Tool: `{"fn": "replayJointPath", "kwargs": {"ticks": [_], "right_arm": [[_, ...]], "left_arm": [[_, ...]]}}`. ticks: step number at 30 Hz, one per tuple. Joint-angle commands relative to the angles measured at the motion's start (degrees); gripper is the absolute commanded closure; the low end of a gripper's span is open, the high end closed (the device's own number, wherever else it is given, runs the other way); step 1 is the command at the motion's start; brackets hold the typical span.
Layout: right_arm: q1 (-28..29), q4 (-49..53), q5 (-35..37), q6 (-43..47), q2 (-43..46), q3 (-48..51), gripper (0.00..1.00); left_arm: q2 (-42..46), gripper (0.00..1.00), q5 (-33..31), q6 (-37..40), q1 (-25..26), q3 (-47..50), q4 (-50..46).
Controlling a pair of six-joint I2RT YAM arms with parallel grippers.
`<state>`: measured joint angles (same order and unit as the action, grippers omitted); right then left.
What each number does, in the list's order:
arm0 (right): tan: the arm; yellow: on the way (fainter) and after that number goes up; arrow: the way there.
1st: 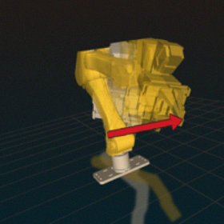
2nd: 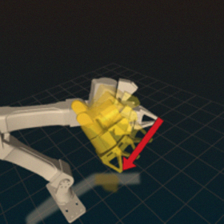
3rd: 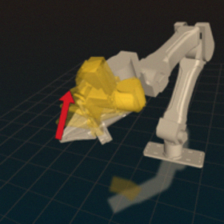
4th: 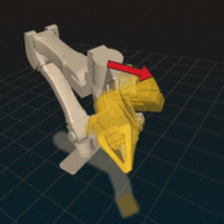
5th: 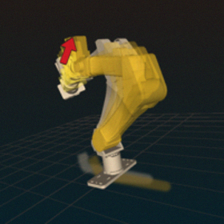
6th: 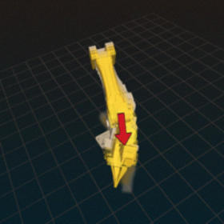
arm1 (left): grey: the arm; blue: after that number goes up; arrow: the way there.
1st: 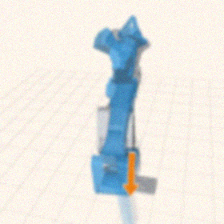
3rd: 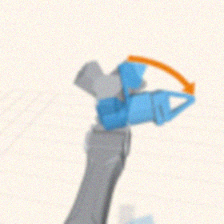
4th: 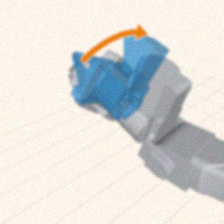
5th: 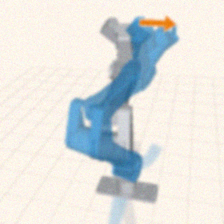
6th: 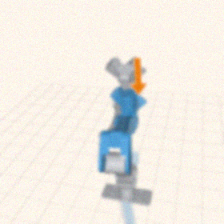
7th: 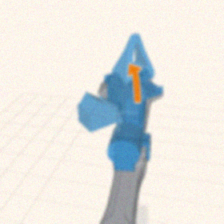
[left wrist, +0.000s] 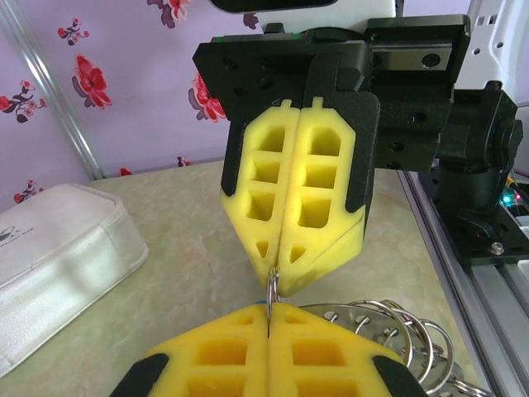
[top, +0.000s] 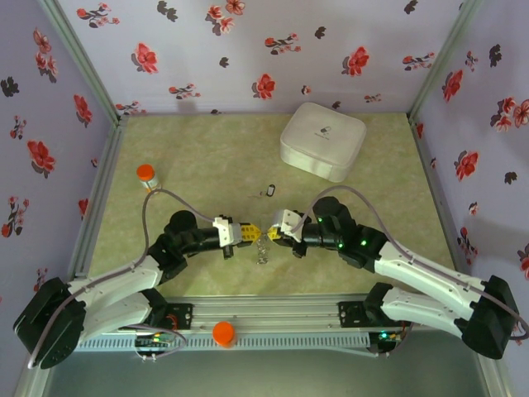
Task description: Put the keys on the keyring
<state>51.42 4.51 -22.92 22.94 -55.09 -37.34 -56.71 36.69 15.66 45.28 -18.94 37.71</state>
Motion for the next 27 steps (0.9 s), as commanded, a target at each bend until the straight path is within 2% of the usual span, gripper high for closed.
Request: {"fn": "replayJointPath", "kwargs": {"ticks": [1, 6, 13, 17, 18, 27], "right_arm": [[0.37, -0.14, -1.27, 0.17, -0.66, -1.91, 1.00], [0.35, 2.48, 1.46, -0.02, -3.55, -3.16, 1.00], [0.40, 3.98, 1.03, -0.31, -5.59, -4.64, 1.00], [0.26, 0.96, 1.89, -0.06, -0.75, -1.44, 0.80], [0.27, 0.02, 0.90, 0.52, 0.60, -0.07, 0.78], [0.32, -4.44, -1.60, -1.22, 2.97, 1.96, 0.75]], "left_arm": [[1.54, 1.00, 1.05, 1.46, 0.34, -0.08, 1.48], [1.36, 1.00, 1.49, 0.73, 0.34, -0.31, 2.40], [0.70, 1.00, 1.56, 0.64, 0.38, 0.03, 4.66], [0.32, 1.00, 1.37, 0.58, 0.36, 0.47, 4.90], [0.07, 1.00, 1.39, 0.31, 0.34, 0.71, 5.25], [-5.14, 1.00, 2.34, -3.51, 0.34, 1.51, 12.90]]}}
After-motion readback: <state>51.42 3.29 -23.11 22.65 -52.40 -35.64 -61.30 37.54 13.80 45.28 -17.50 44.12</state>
